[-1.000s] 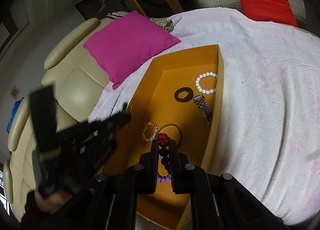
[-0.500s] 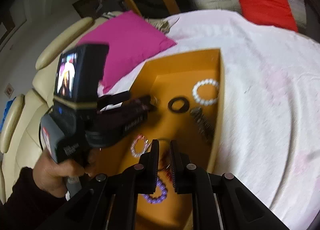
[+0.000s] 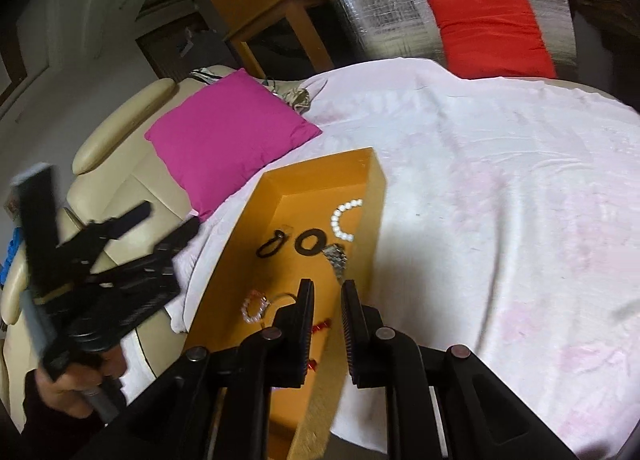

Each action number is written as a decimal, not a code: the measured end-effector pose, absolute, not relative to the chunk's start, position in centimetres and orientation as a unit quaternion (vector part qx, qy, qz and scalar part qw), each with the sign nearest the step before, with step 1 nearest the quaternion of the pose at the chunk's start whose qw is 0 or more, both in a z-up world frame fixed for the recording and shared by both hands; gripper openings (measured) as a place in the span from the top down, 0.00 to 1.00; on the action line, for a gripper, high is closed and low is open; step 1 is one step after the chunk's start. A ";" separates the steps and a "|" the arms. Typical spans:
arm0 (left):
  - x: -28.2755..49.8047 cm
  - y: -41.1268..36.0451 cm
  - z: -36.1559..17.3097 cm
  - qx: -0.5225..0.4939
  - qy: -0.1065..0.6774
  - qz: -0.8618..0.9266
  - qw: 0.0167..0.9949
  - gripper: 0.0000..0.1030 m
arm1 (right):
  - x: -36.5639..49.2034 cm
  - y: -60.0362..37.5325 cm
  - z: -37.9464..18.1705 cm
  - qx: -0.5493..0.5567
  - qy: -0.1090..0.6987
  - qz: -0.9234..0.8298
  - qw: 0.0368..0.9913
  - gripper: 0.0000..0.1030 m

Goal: Organize jewelry

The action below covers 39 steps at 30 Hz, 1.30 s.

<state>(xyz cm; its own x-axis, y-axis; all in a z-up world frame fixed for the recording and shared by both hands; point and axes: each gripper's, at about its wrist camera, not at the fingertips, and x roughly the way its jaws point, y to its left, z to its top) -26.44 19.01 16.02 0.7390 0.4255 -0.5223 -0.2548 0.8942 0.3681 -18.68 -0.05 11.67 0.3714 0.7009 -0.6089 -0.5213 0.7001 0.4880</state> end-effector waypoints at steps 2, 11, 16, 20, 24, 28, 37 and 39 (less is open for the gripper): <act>-27.7 18.2 17.1 0.133 0.303 0.183 0.926 0.31 | -19.3 -0.7 12.1 0.097 0.419 0.369 0.824 0.71; -32.3 16.1 20.7 0.105 0.272 0.190 0.937 0.17 | -22.7 -4.0 14.6 0.082 0.391 0.364 0.841 0.42; -34.1 15.2 21.9 0.099 0.264 0.200 0.938 0.17 | -24.2 -4.8 15.9 0.074 0.377 0.367 0.847 0.42; -35.2 14.9 22.3 0.095 0.265 0.206 0.937 0.17 | -24.9 -5.0 16.8 0.069 0.370 0.367 0.851 0.42; -36.5 14.7 22.6 0.093 0.262 0.216 0.936 0.17 | -25.8 -5.2 17.5 0.061 0.363 0.369 0.853 0.42; -37.7 14.5 22.9 0.086 0.261 0.223 0.935 0.17 | -26.9 -5.2 18.0 0.052 0.358 0.374 0.854 0.42; -40.5 14.8 22.9 0.073 0.264 0.251 0.928 0.14 | -28.8 -4.6 19.0 0.035 0.350 0.393 0.849 0.42; -41.1 15.0 23.0 0.068 0.263 0.255 0.928 0.14 | -29.3 -4.1 19.2 0.030 0.348 0.398 0.848 0.41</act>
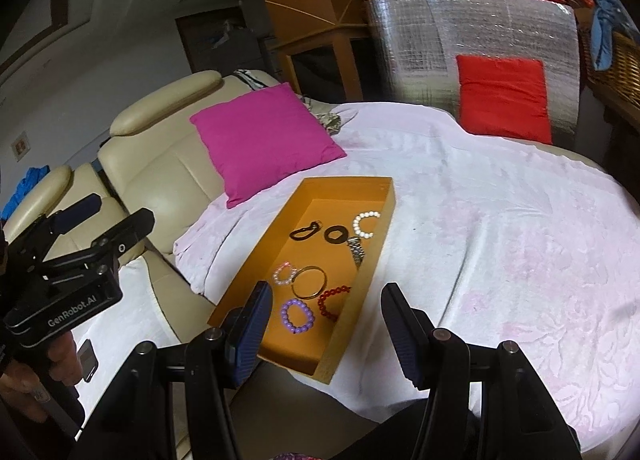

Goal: Organize jewelry

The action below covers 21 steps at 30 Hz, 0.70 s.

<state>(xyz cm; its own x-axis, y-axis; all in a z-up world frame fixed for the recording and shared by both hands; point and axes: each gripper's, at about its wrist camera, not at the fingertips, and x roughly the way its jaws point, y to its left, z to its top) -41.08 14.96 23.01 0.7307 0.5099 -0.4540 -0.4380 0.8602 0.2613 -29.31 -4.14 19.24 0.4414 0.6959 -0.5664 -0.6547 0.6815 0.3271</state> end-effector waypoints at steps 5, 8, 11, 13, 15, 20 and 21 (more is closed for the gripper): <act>-42.5 15.9 23.2 0.063 0.260 0.277 0.923 0.13 | -30.5 -3.0 19.9 0.014 0.338 0.401 0.851 0.41; -43.2 17.0 23.1 0.053 0.261 0.294 0.918 0.13 | -31.0 -2.2 20.2 0.003 0.335 0.400 0.853 0.41; -43.9 18.4 23.0 0.041 0.261 0.312 0.913 0.13 | -31.2 -1.5 20.3 0.001 0.338 0.400 0.852 0.41; -44.3 19.3 23.0 0.031 0.261 0.322 0.909 0.13 | -31.4 -0.9 20.5 -0.004 0.338 0.400 0.852 0.41; -44.6 19.9 22.9 0.024 0.259 0.329 0.908 0.13 | -31.7 -0.2 20.8 -0.010 0.335 0.402 0.852 0.41; -45.4 21.2 22.6 0.012 0.256 0.340 0.905 0.13 | -32.2 1.0 21.5 -0.011 0.329 0.406 0.852 0.40; -45.6 21.5 22.6 0.010 0.256 0.339 0.905 0.13 | -32.3 1.2 21.7 -0.011 0.328 0.407 0.852 0.40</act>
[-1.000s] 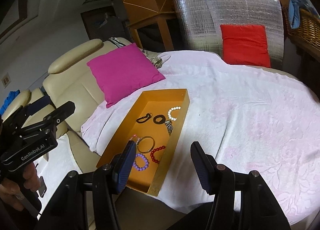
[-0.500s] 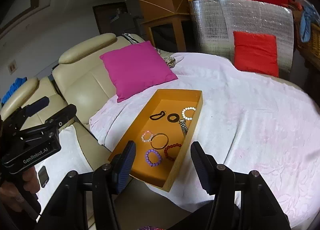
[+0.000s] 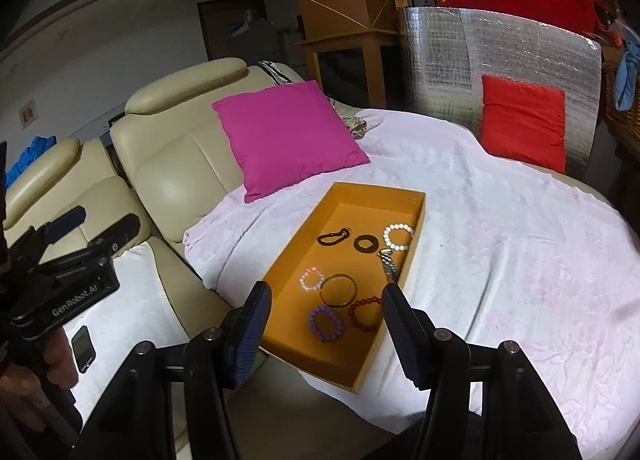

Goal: Organize jewelry

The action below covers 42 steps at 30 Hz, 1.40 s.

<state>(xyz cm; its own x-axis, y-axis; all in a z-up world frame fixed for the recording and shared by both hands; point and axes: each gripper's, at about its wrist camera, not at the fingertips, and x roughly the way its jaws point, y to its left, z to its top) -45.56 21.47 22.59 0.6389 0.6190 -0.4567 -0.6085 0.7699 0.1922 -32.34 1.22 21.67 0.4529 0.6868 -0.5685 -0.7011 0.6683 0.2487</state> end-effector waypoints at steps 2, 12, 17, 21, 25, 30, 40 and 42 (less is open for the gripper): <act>-45.7 21.8 22.6 0.008 0.255 0.339 0.905 0.13 | -32.6 1.6 21.9 -0.012 0.327 0.409 0.852 0.39; -46.3 21.9 22.5 0.011 0.249 0.340 0.907 0.13 | -33.5 2.8 22.3 -0.026 0.318 0.412 0.853 0.39; -46.5 21.7 22.6 0.012 0.248 0.338 0.908 0.13 | -33.6 2.9 22.3 -0.028 0.316 0.411 0.854 0.39; -46.4 21.5 22.6 0.014 0.249 0.335 0.909 0.13 | -33.5 2.8 22.3 -0.026 0.317 0.410 0.855 0.39; -46.4 21.3 22.6 0.017 0.248 0.332 0.910 0.13 | -33.5 2.8 22.4 -0.025 0.318 0.409 0.855 0.39; -46.5 21.3 22.6 0.017 0.247 0.331 0.910 0.13 | -33.5 2.8 22.3 -0.027 0.318 0.408 0.855 0.39; -46.5 21.0 22.7 0.019 0.249 0.327 0.912 0.13 | -33.5 3.1 22.3 -0.033 0.320 0.401 0.858 0.38; -46.5 21.0 22.7 0.019 0.248 0.327 0.912 0.13 | -33.5 3.1 22.3 -0.033 0.320 0.399 0.858 0.38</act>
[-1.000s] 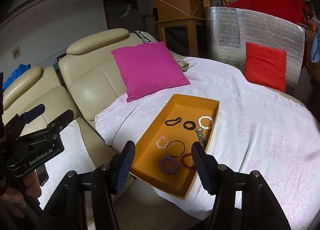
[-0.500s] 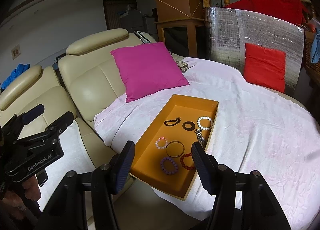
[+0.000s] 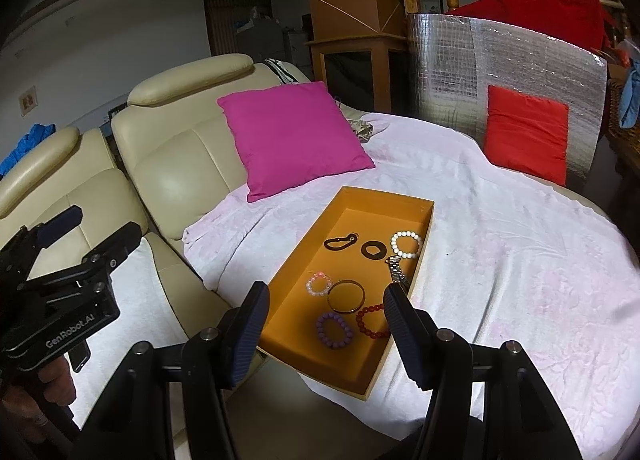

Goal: Organize jewelry

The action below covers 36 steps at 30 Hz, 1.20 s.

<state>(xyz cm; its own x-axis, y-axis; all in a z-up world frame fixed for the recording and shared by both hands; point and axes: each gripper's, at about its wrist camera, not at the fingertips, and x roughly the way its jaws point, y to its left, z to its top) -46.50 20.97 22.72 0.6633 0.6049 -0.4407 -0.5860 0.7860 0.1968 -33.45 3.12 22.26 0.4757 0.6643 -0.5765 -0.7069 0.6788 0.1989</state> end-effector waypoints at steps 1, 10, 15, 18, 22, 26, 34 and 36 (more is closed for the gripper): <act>-46.5 20.9 22.7 0.019 0.248 0.326 0.912 0.13 | -33.4 3.1 22.2 -0.033 0.321 0.398 0.858 0.38; -46.4 20.8 22.5 0.021 0.253 0.323 0.912 0.13 | -33.0 3.1 21.7 -0.032 0.332 0.392 0.857 0.38; -46.1 20.7 22.2 0.024 0.256 0.320 0.912 0.13 | -32.7 3.1 21.4 -0.033 0.336 0.392 0.856 0.38; -46.1 20.6 22.2 0.025 0.257 0.319 0.912 0.13 | -32.5 3.1 21.3 -0.033 0.338 0.390 0.856 0.38; -46.0 20.5 22.1 0.025 0.257 0.318 0.912 0.13 | -32.3 3.1 21.2 -0.031 0.339 0.388 0.857 0.38; -45.7 20.5 22.0 0.021 0.258 0.318 0.912 0.13 | -32.2 3.2 21.2 -0.032 0.339 0.386 0.857 0.38; -45.6 20.3 21.8 0.022 0.261 0.316 0.912 0.13 | -32.0 3.4 21.1 -0.033 0.343 0.385 0.856 0.38; -45.6 20.2 21.8 0.022 0.261 0.317 0.912 0.13 | -31.9 3.5 21.1 -0.033 0.344 0.385 0.856 0.38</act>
<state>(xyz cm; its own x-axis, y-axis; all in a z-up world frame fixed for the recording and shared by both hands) -45.55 20.21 21.75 0.6630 0.5886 -0.4626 -0.5659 0.7986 0.2050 -31.94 3.49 21.06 0.4677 0.6358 -0.6140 -0.6817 0.7017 0.2073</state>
